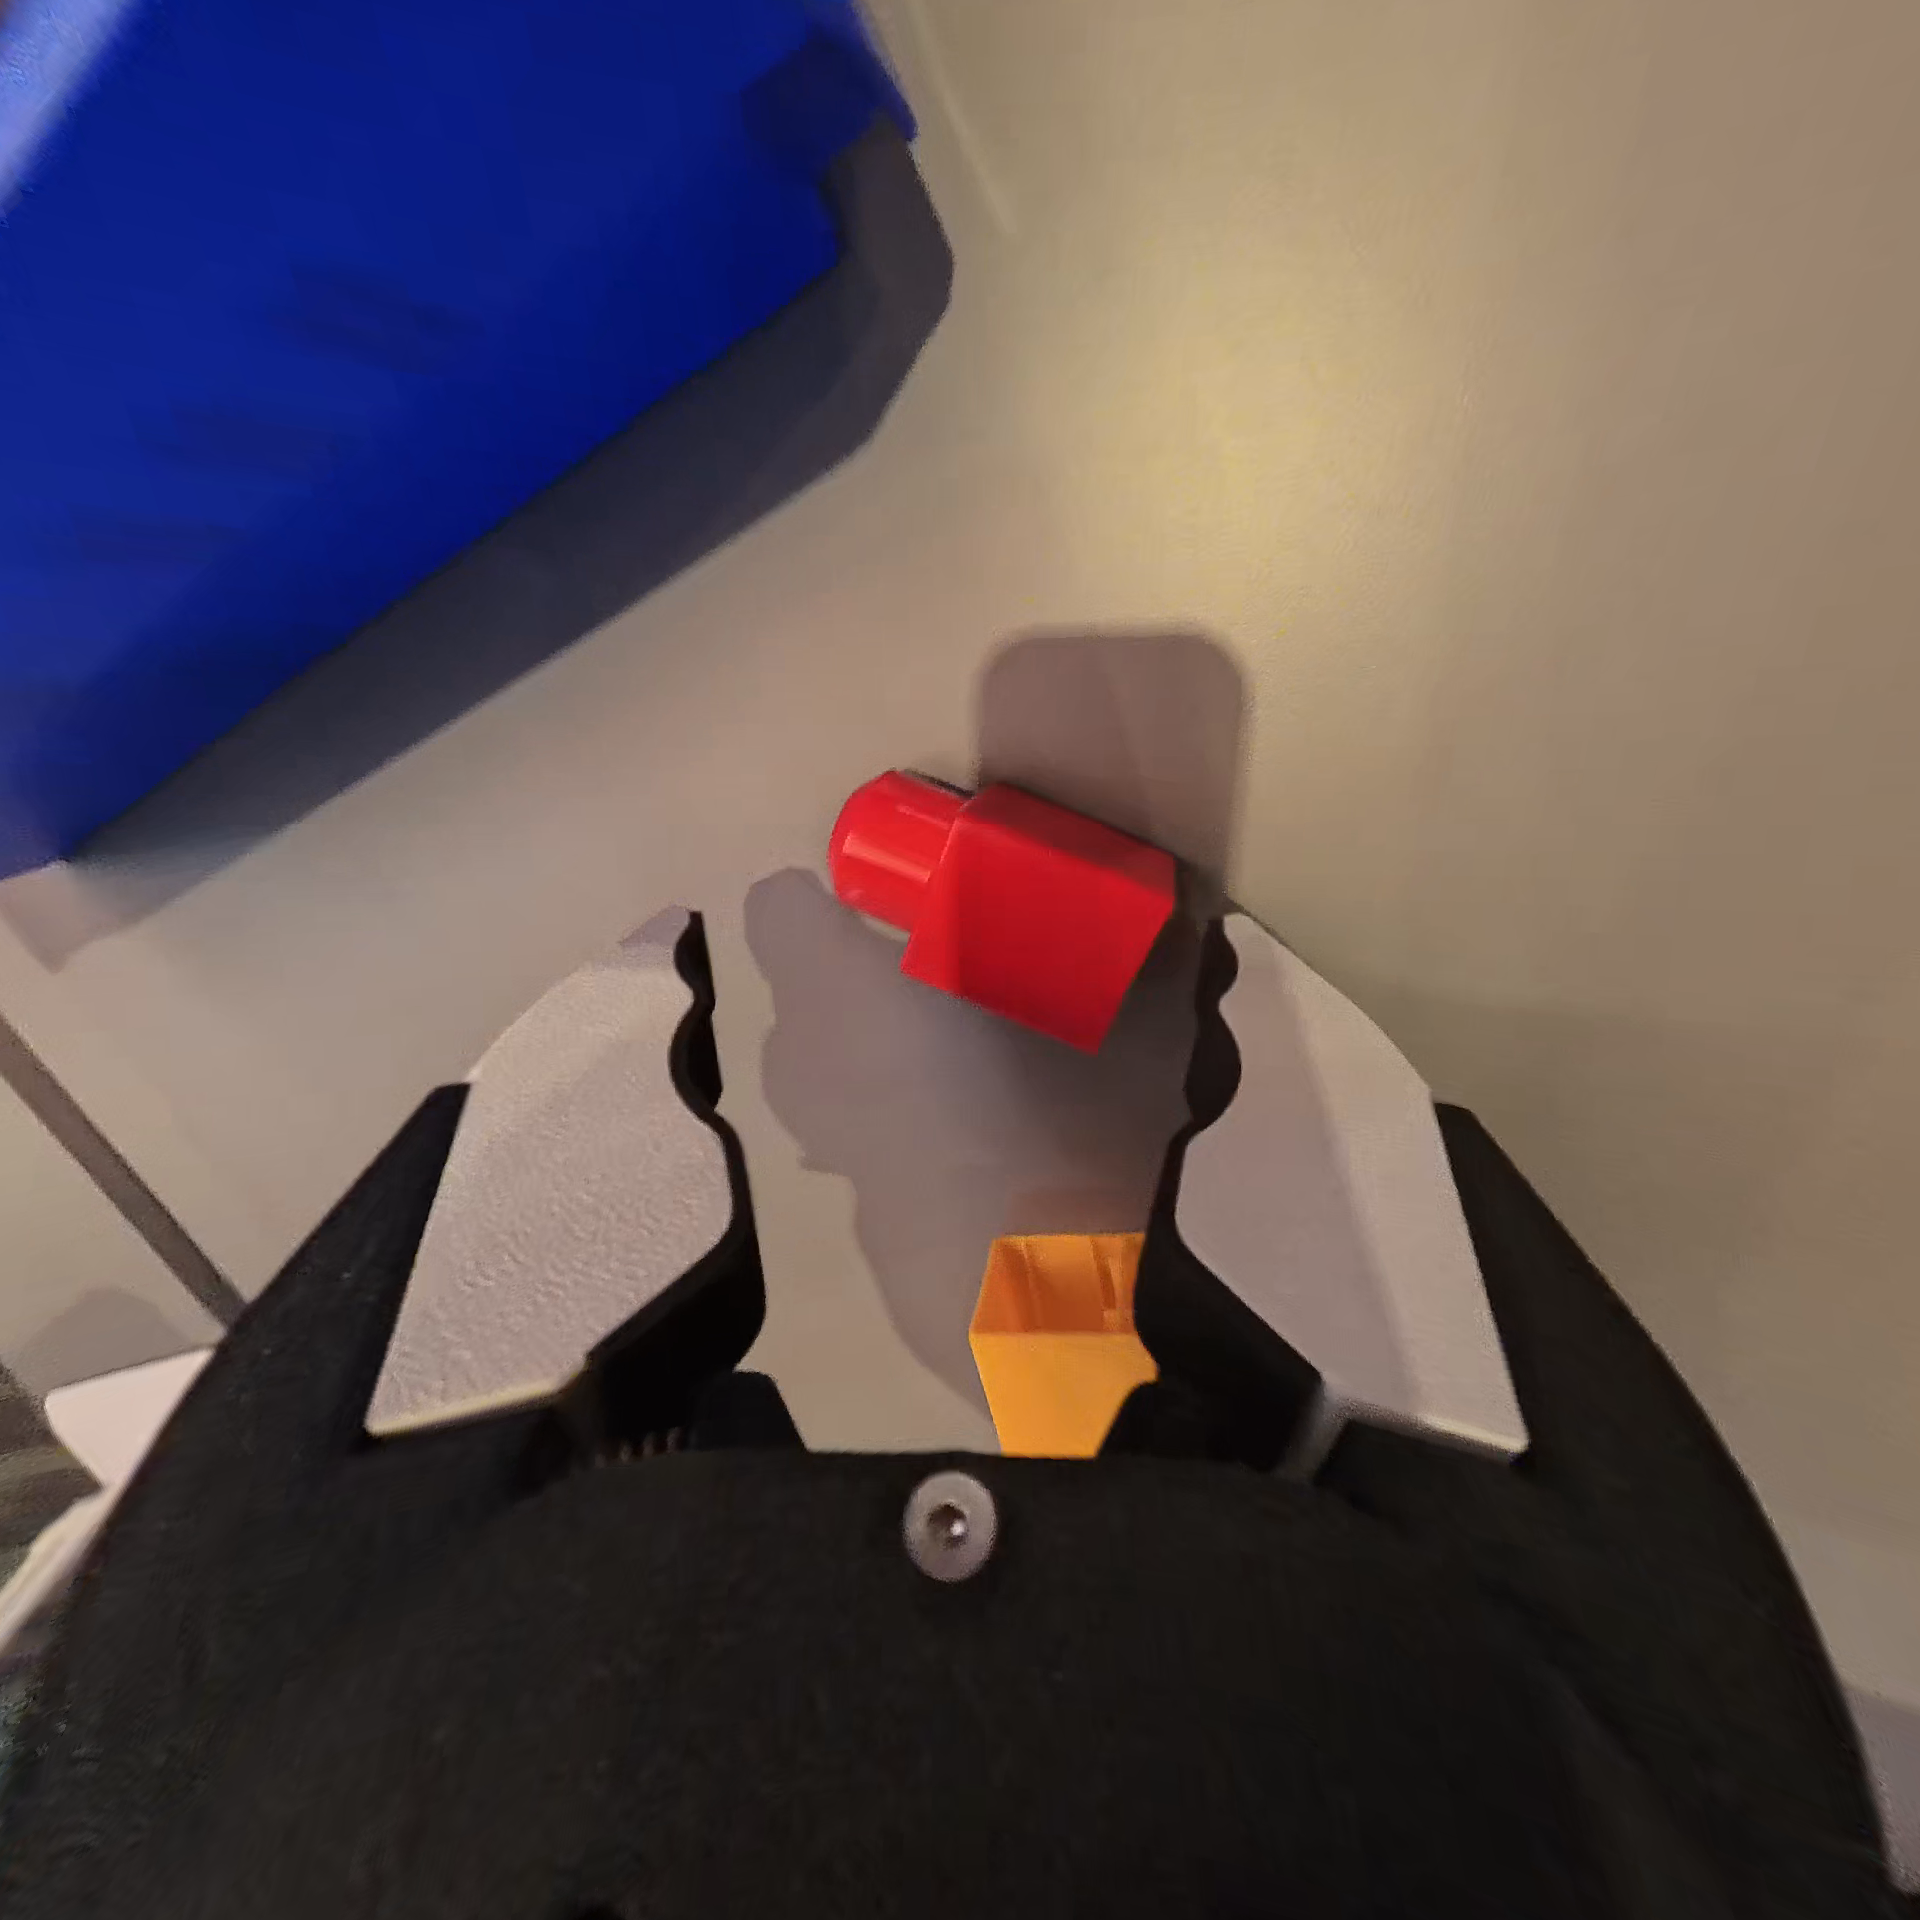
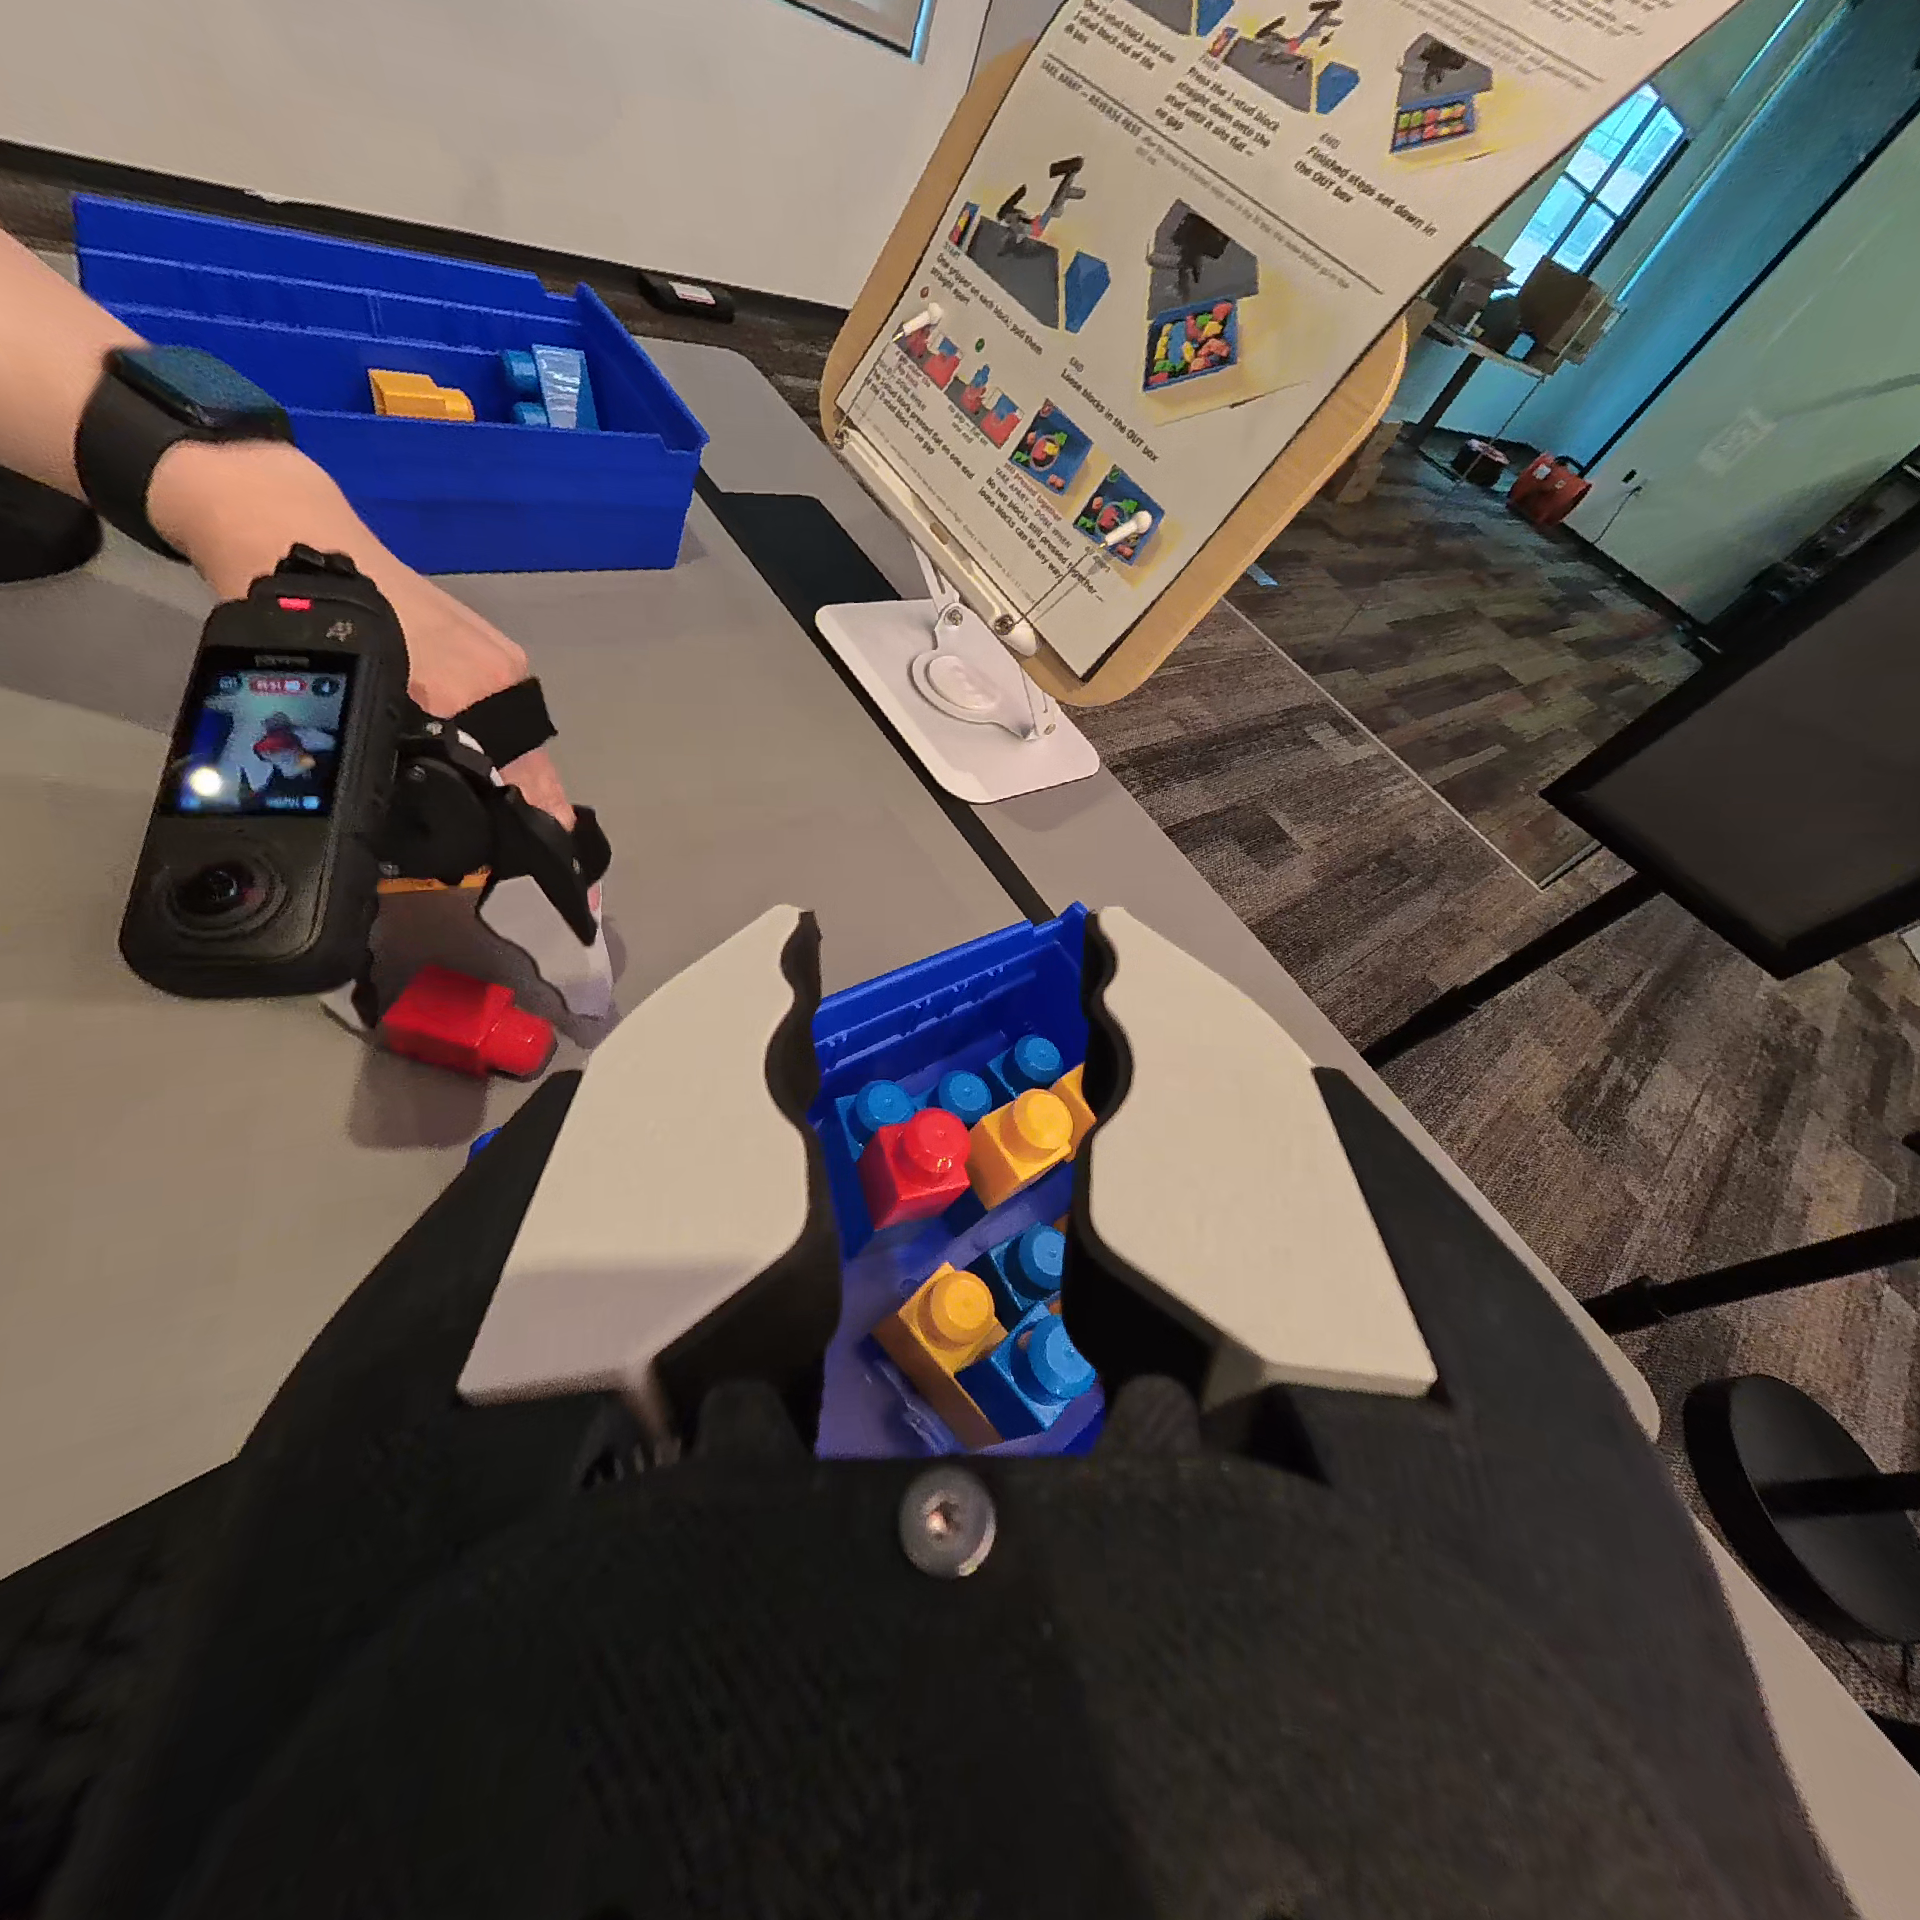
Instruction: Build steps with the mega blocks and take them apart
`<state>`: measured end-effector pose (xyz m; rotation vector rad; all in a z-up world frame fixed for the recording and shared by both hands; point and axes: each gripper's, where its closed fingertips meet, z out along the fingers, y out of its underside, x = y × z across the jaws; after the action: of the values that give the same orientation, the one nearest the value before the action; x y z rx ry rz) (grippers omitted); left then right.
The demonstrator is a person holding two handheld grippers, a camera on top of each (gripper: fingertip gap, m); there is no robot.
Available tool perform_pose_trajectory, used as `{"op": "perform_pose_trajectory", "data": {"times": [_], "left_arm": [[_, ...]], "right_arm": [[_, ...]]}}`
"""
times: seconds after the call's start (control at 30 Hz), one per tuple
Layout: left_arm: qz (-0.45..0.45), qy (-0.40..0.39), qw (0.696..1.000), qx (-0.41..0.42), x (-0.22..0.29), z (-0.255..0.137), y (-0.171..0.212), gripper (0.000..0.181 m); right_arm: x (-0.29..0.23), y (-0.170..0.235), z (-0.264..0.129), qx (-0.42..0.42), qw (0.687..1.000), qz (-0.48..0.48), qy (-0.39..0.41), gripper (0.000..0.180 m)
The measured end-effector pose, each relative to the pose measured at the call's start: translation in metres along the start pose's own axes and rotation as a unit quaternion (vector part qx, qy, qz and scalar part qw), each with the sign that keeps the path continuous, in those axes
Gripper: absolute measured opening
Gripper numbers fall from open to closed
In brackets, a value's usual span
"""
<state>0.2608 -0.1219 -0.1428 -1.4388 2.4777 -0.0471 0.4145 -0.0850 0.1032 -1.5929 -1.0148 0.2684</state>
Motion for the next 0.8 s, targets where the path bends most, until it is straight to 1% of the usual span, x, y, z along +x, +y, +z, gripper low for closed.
{"op": "perform_pose_trajectory", "data": {"times": [0.1,0.17,0.23,0.3,0.4,0.6,0.67,0.7,0.8], "left_arm": [[-0.052,-0.016,0.997,0.051,-0.001,-0.03,0.006,0.088],[-0.095,-0.027,0.993,0.07,0.002,-0.049,0.026,0.089],[-0.133,-0.042,0.987,0.077,0.008,-0.056,0.053,0.089],[-0.165,-0.039,0.982,0.084,0.017,-0.054,0.072,0.088],[-0.187,-0.028,0.979,0.075,0.027,-0.042,0.089,0.09],[-0.189,-0.007,0.981,0.052,0.029,-0.022,0.101,0.093],[-0.187,0.011,0.982,0.04,0.035,-0.015,0.105,0.086],[-0.186,0.028,0.981,0.034,0.04,-0.011,0.107,0.077],[-0.197,0.032,0.979,0.048,0.04,-0.009,0.105,0.076]], "right_arm": [[-0.001,0.002,0.001,-0.003,1.0,0.001,-0.002,0.049],[0.0,0.003,0.0,-0.004,1.0,0.003,-0.002,0.049],[0.001,0.003,0.001,-0.003,1.0,0.006,-0.002,0.049],[0.002,0.003,0.003,-0.002,1.0,0.009,-0.005,0.049],[-0.001,0.005,0.01,-0.01,1.0,0.009,-0.012,0.049],[-0.013,0.01,0.029,-0.041,0.999,-0.004,-0.036,0.049],[-0.018,0.011,0.035,-0.048,0.998,0.001,-0.05,0.049],[-0.021,0.011,0.038,-0.05,0.997,0.006,-0.058,0.049],[-0.027,0.01,0.05,-0.053,0.994,0.039,-0.082,0.049]]}}
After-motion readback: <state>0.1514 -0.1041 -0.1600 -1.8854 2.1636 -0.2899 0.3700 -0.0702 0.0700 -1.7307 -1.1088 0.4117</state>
